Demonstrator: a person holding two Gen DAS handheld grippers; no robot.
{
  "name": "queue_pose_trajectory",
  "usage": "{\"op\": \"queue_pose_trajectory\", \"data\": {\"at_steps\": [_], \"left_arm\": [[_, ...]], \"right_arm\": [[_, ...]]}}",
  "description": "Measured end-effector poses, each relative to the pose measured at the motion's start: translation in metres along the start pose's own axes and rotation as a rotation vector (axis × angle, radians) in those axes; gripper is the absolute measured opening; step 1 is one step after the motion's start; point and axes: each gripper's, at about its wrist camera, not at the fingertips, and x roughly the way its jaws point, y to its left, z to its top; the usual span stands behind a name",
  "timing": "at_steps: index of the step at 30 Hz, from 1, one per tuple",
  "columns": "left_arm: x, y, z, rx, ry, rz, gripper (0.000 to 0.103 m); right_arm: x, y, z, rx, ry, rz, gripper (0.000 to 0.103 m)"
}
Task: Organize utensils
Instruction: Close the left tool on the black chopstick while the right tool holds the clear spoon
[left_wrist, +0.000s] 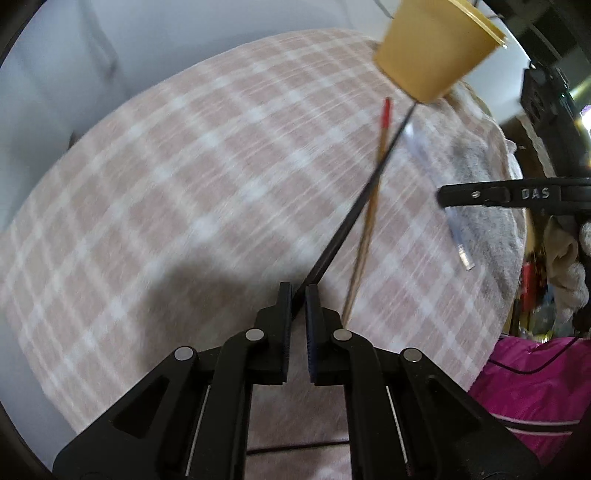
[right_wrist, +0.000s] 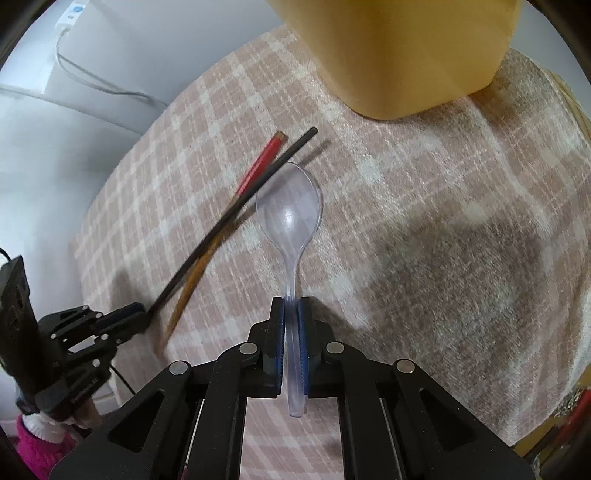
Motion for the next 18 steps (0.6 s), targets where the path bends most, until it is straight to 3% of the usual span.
{"op": "queue_pose_trajectory", "data": {"at_steps": [8, 11, 13, 18], "left_arm": [[-0.013, 0.012, -0.021, -0.022, 0.014, 0.044, 0.005], [-0.025, 0.000, -0.009, 0.023, -0.015, 0.042, 0.006], [-0.029, -0.010, -0.001, 0.067, -0.025, 0.037, 0.014], [-0.014, -0.032, 0.035, 0.171, -0.010, 0.032, 0.018]], "right_arm": [[-0.004, -0.020, -0.015, -0.002, 0.037, 0.004, 0.005], [-0.007, -0.026, -0.018, -0.013, 0.037, -0.002, 0.005], [-0.009, -0.029, -0.018, -0.014, 0.035, -0.004, 0.005], [-0.014, -0.033, -0.015, 0.009, 0.033, 0.006, 0.006]]}}
